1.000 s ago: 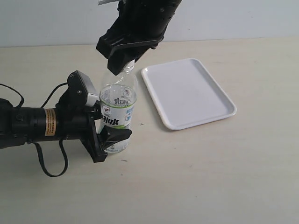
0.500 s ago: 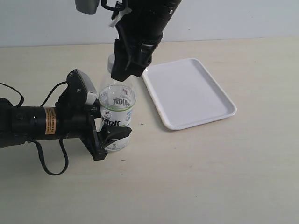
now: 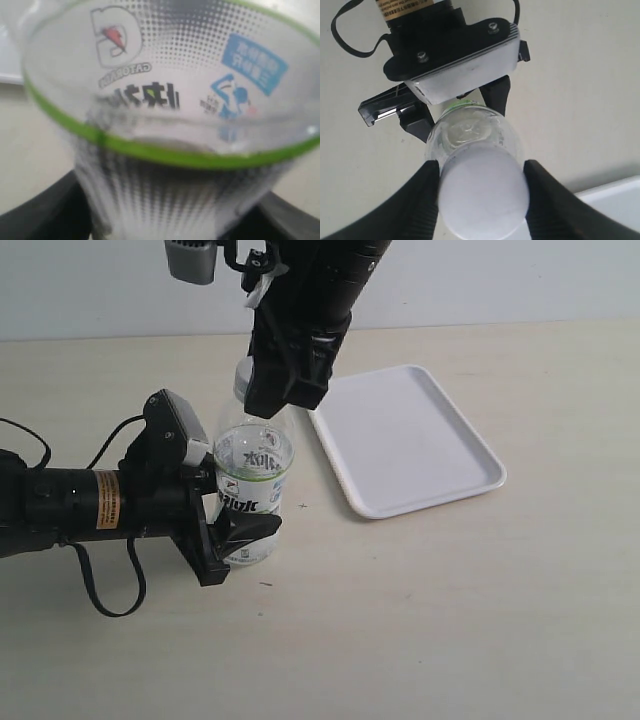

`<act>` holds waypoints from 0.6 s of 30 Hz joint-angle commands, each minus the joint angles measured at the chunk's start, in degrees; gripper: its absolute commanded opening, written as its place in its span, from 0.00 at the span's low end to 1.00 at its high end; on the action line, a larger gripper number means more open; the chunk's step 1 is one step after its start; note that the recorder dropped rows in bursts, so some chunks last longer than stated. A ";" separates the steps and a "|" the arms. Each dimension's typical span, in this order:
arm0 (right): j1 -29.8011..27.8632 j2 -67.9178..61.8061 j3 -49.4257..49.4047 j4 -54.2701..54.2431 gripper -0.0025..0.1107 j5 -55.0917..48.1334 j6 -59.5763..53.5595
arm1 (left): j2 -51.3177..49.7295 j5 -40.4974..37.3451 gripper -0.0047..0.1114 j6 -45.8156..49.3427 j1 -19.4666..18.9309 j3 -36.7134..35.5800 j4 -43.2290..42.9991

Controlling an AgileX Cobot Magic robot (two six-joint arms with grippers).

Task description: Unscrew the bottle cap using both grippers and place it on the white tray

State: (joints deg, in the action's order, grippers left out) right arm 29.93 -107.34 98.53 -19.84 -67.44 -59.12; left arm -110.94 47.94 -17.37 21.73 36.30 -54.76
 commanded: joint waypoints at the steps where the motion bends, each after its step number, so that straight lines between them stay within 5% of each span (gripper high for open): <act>1: 0.02 0.19 -0.15 1.39 0.02 1.51 0.97 | 0.91 3.58 0.04 0.49 0.07 0.34 -0.18; 10: 0.02 0.19 -0.15 1.39 0.04 1.97 6.76 | 0.91 4.43 0.04 0.80 0.07 0.34 -0.18; 18: 0.02 0.19 -0.15 1.49 0.28 1.26 8.44 | 0.91 4.40 0.04 0.67 0.07 0.34 -0.18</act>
State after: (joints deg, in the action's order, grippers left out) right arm 29.93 -107.34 98.53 -19.37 -67.44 -51.79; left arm -110.94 48.15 -16.75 21.73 36.30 -54.97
